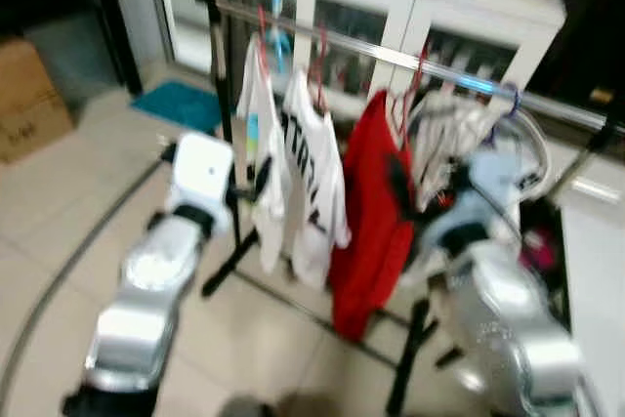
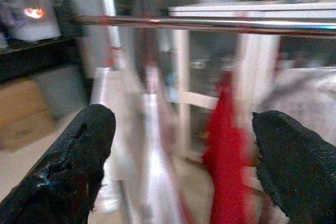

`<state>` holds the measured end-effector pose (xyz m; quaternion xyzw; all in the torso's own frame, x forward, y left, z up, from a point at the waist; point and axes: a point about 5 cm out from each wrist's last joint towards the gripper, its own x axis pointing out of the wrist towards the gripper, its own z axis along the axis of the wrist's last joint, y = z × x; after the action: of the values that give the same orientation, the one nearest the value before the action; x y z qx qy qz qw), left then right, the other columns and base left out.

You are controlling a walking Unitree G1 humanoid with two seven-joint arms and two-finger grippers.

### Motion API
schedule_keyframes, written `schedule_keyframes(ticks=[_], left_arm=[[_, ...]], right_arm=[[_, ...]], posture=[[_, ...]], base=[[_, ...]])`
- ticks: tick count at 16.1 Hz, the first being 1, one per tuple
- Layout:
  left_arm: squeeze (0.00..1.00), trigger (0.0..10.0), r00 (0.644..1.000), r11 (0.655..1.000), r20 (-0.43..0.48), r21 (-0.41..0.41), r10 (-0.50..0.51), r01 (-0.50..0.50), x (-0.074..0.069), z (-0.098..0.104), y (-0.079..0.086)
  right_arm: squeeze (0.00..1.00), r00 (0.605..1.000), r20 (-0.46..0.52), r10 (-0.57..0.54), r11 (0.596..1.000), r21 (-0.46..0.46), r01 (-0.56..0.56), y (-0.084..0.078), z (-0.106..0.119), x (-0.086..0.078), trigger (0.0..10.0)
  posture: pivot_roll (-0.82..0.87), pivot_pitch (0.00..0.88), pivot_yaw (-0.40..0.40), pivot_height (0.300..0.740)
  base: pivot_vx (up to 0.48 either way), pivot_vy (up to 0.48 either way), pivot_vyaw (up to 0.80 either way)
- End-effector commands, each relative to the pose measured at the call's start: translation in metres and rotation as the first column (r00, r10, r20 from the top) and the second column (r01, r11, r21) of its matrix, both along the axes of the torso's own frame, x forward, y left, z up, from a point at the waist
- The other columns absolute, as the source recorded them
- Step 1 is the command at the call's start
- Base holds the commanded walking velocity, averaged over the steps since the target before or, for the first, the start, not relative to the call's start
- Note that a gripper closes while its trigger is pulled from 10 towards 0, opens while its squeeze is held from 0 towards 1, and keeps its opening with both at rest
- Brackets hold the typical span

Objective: Hang hanger

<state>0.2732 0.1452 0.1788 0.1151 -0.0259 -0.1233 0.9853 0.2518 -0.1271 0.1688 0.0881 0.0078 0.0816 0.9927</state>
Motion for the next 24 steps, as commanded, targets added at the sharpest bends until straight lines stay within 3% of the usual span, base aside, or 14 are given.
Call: schedule_keyframes(ticks=[1, 4, 5, 7, 16, 20, 24], left_arm=[[0.93, 10.0, 1.000, 1.000, -0.018, -0.004, 0.003, -0.004, -0.002, -0.006, -0.001], [0.94, 10.0, 1.000, 1.000, -0.027, 0.000, 0.007, -0.007, -0.004, -0.007, 0.001], [0.94, 10.0, 1.000, 1.000, -0.027, -0.002, 0.009, -0.009, -0.004, -0.007, 0.001], [0.94, 10.0, 1.000, 1.000, -0.029, 0.000, 0.011, -0.011, -0.005, -0.007, 0.002], [0.94, 10.0, 0.999, 1.000, -0.033, 0.017, -0.016, 0.017, -0.001, -0.005, 0.005], [0.95, 10.0, 0.999, 0.999, -0.040, 0.004, -0.033, 0.033, 0.001, -0.005, 0.003], [0.95, 10.0, 0.998, 0.997, -0.034, -0.052, -0.060, 0.058, 0.003, -0.008, 0.001]], right_arm=[[0.00, 1.000, -0.012, -0.008, 1.000, -0.007, 0.007, -0.004, 0.000, 0.003, 10.0], [0.00, 1.000, -0.001, 0.018, 1.000, -0.007, -0.018, -0.002, 0.001, 0.002, 10.0], [0.00, 0.999, 0.012, 0.029, 0.998, -0.056, -0.028, -0.001, 0.002, 0.002, 10.0], [0.00, 1.000, 0.011, 0.013, 0.999, -0.050, -0.013, -0.002, 0.003, 0.003, 10.0], [0.00, 0.996, 0.019, -0.082, 0.997, 0.000, 0.082, -0.010, 0.005, 0.006, 10.0], [0.00, 0.997, 0.017, -0.076, 0.996, -0.050, 0.077, -0.010, 0.004, 0.005, 10.0], [0.00, 0.990, 0.008, -0.141, 0.990, -0.013, 0.141, -0.014, 0.000, 0.005, 10.0]], posture=[[0.07, 0.000, -0.051, 0.740], [0.07, 0.000, -0.058, 0.740], [0.07, 0.000, -0.060, 0.740], [0.07, 0.000, -0.062, 0.740], [0.07, 0.016, -0.044, 0.740], [0.07, 0.021, -0.026, 0.740], [0.05, 0.026, 0.020, 0.740]], base=[[0.000, 0.000, 0.00], [0.000, 0.000, 0.00], [0.000, 0.000, 0.00], [0.000, 0.000, 0.80], [0.054, 0.000, 0.00], [0.262, 0.000, 0.32], [0.273, 0.000, 0.40]])
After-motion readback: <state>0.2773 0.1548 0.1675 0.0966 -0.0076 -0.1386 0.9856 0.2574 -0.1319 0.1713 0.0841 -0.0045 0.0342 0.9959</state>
